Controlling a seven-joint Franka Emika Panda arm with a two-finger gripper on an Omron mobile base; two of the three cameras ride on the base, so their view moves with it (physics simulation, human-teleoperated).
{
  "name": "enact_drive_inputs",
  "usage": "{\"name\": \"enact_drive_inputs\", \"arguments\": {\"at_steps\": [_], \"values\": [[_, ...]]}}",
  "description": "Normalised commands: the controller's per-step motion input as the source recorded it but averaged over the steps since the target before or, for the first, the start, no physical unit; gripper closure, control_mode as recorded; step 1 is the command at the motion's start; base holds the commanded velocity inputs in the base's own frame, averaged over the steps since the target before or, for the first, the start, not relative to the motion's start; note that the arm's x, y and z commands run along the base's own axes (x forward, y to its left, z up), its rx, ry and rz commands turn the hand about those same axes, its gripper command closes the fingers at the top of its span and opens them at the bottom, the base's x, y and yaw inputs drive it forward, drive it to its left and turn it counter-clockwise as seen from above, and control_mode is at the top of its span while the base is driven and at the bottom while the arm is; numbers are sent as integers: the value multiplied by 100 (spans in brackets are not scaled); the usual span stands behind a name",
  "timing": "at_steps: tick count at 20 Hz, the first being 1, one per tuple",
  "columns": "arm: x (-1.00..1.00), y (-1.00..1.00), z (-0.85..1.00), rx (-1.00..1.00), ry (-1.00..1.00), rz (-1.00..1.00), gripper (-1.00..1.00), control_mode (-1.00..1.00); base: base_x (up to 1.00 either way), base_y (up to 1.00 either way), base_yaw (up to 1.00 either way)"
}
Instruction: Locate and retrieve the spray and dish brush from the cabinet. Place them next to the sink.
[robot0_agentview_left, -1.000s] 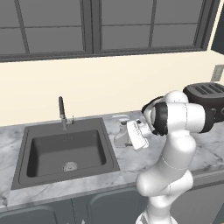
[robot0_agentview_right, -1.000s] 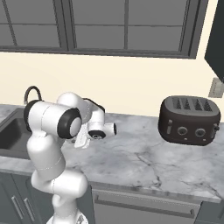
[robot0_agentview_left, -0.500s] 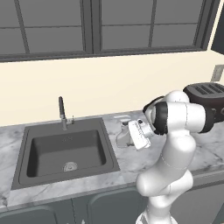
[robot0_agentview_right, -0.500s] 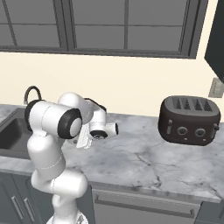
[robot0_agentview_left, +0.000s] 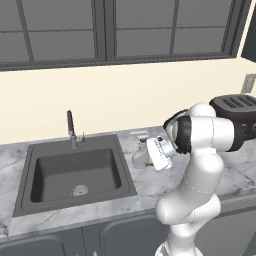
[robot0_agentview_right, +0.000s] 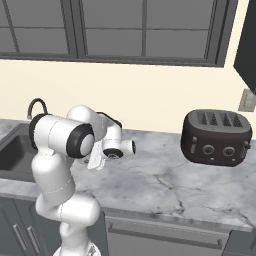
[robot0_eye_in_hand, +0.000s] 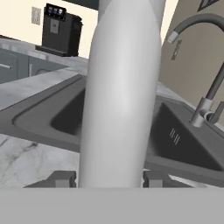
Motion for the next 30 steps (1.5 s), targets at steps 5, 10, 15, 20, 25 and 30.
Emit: {"name": "enact_drive_inputs", "arguments": {"at_steps": [5,10,15,20,25,30], "values": [[0,0,0,0,0,0,-100,-100,0,0,0],[0,0,0,0,0,0,-100,-100,0,0,0],[-6,-13,1,0,0,-2,-100,-100,0,0,0],[-11,-39,7,0,0,-5,-100,-100,0,0,0],[-10,-35,10,-1,0,-5,-100,-100,0,0,0],[-19,-23,14,-3,1,-11,-100,-100,0,0,0]]}}
